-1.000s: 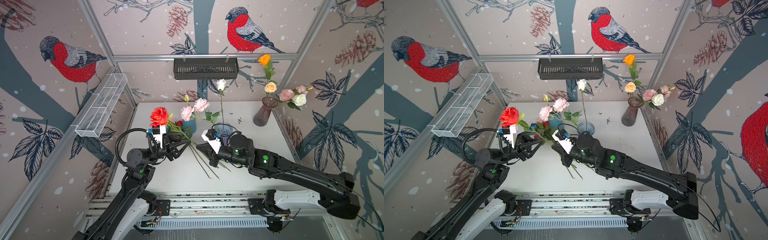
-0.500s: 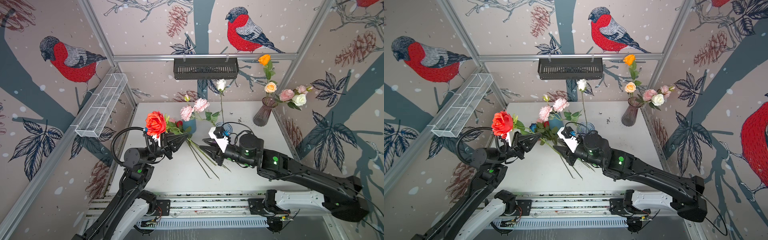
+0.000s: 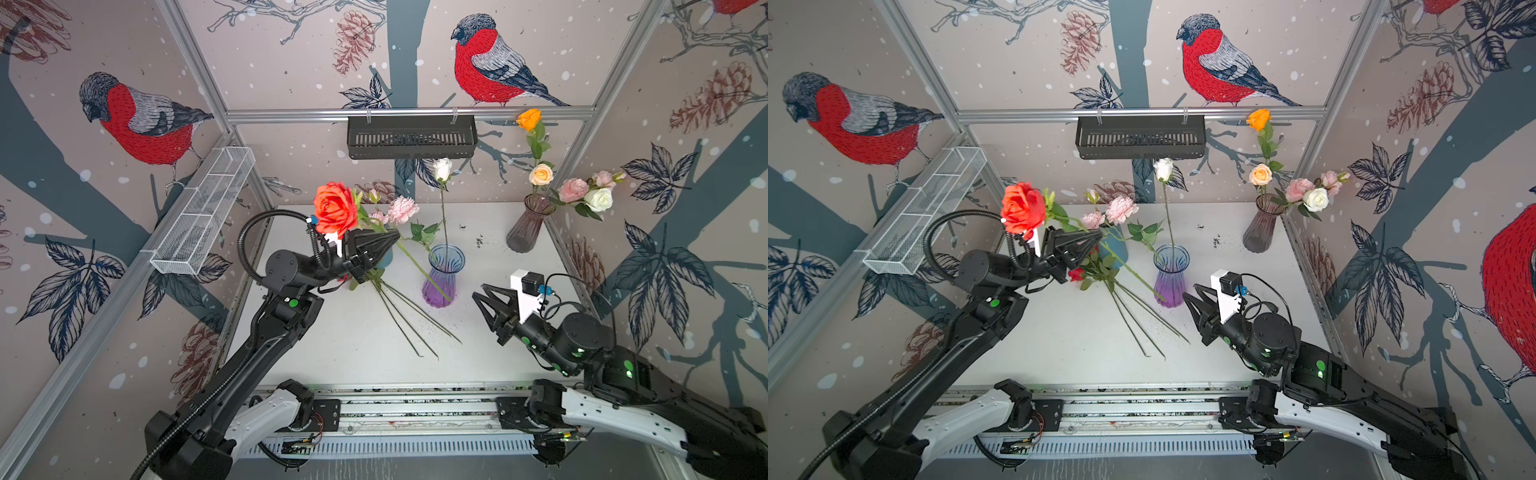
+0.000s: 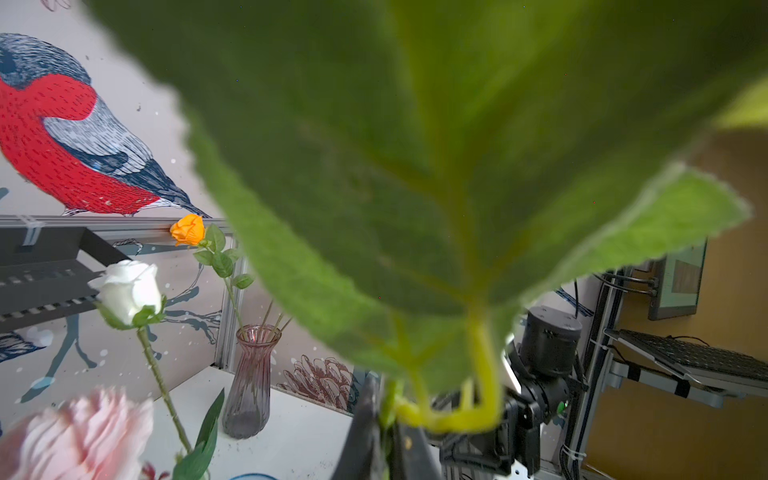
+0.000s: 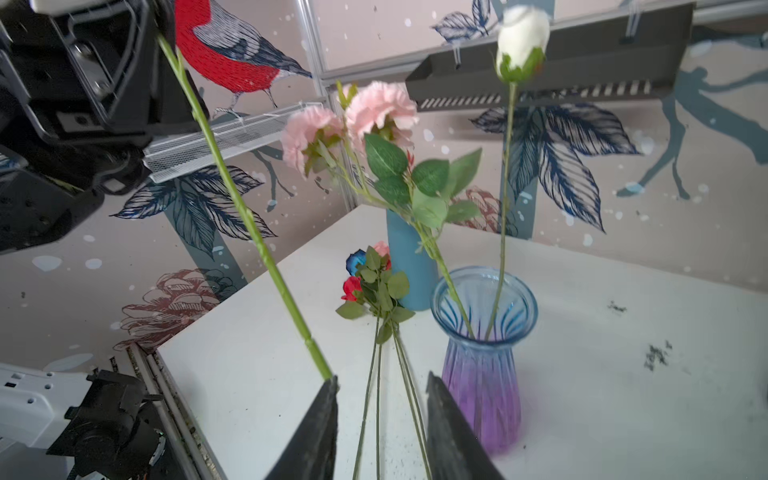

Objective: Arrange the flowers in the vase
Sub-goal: 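Grasp the red rose with the left gripper while the right releases and withdraws, then carry the red rose with the left gripper and lower it into the blue-purple vase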

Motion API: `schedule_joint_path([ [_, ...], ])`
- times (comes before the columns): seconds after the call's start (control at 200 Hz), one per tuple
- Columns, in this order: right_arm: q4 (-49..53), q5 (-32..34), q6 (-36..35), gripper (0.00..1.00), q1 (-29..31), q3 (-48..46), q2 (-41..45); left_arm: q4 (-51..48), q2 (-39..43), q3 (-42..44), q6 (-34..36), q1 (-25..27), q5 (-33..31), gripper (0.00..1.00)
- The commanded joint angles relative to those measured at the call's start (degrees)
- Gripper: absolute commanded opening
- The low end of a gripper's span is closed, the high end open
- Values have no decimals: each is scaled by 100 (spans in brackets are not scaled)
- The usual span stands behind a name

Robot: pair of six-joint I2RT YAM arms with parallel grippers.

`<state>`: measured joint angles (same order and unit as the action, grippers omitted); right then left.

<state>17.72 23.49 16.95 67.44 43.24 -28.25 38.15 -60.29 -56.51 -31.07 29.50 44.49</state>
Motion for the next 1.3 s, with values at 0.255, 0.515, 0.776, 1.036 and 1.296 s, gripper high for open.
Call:
schedule_joint_path([
  [0.255,85,-236,1228,38,4,-864,686,-2411,-1941,-2383,2219,1142,-1578,0],
  [0.515,573,6,1207,38,-2,-695,1246,-4116,-2830,-3867,3521,1808,-2965,0],
  [0.776,918,162,1424,38,6,-656,1763,-5682,-3689,-5191,4285,2366,-4276,0],
  [1.036,1085,326,1489,37,10,-611,1955,-5775,-3650,-5278,4158,2377,-4308,0],
  [1.296,1098,520,1457,37,32,-651,1985,-5351,-3258,-5247,3960,2377,-4010,0],
])
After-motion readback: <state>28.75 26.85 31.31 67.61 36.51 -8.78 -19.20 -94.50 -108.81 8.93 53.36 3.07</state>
